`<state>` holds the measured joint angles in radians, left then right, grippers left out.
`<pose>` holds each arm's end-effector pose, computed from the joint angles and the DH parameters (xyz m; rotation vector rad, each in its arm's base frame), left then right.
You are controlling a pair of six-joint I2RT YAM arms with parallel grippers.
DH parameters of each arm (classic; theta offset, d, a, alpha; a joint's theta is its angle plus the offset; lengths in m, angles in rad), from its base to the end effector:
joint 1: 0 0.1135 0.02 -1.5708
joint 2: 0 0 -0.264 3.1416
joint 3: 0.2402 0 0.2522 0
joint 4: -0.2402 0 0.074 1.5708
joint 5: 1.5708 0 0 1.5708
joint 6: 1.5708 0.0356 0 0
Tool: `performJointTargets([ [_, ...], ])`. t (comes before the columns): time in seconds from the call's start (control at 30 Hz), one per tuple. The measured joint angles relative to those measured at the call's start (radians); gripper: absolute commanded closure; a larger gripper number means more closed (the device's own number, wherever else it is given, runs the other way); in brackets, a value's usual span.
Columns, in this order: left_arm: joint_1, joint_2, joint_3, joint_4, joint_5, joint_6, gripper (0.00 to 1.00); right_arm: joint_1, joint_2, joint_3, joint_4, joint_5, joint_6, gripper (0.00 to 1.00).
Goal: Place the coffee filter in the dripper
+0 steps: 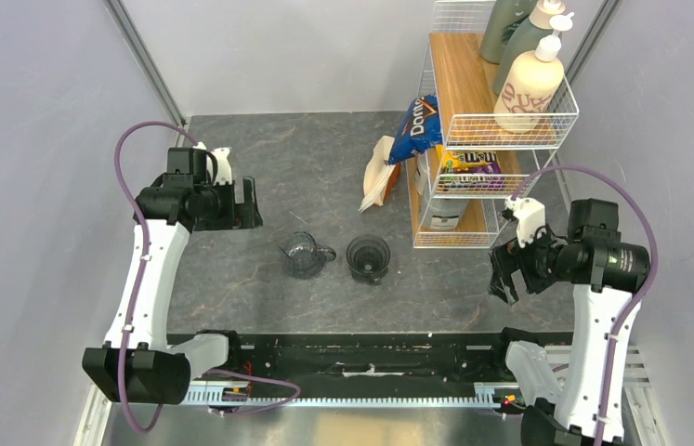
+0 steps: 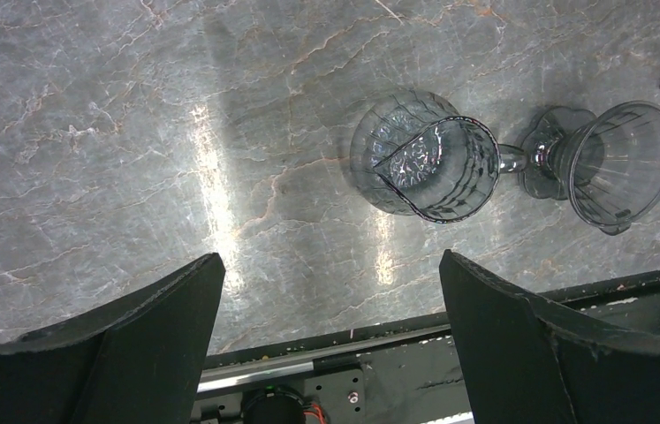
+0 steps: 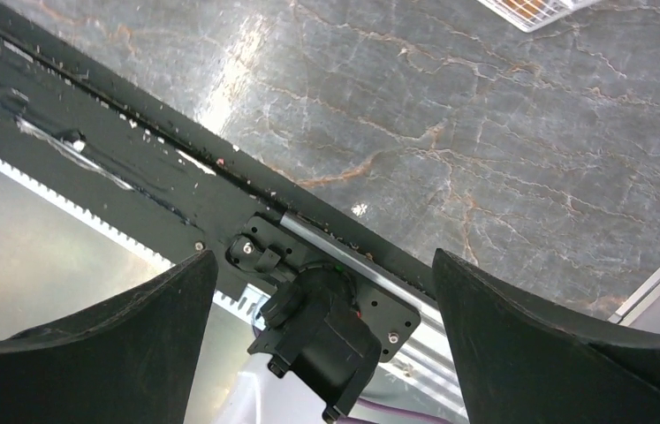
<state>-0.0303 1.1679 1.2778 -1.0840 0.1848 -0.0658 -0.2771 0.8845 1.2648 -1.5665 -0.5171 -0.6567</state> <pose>0.2143 -0.0130 0.3527 0.0273 2.5423 -0.2728 0.0984 -0.0097 0.3671 -0.6093 2.4765 0.3783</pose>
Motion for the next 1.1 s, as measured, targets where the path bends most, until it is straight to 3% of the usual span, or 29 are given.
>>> performJointTargets([
  [0.33, 0.0, -0.019, -0.011, 0.001, 0.018, -0.028, 0.0, 0.206, -0.014, -0.06, -0.009, 0.045, -0.138, 0.01],
  [0.63, 0.0, -0.057, -0.011, -0.004, 0.07, -0.014, 0.0, 0.662, 0.101, -0.061, 0.093, 0.185, -0.108, 0.01],
  [0.7, 0.0, -0.072, -0.012, -0.008, 0.103, 0.008, 0.0, 0.755, 0.139, -0.06, 0.132, 0.208, -0.071, 0.05],
  [0.9, 0.0, -0.141, -0.061, -0.011, 0.2, 0.113, 0.0, 0.962, 0.198, -0.042, 0.241, 0.265, 0.024, 0.05],
  [1.1, -0.006, -0.156, -0.109, -0.036, 0.335, 0.403, 0.0, 1.027, 0.253, 0.014, 0.304, 0.299, 0.068, 0.04],
])
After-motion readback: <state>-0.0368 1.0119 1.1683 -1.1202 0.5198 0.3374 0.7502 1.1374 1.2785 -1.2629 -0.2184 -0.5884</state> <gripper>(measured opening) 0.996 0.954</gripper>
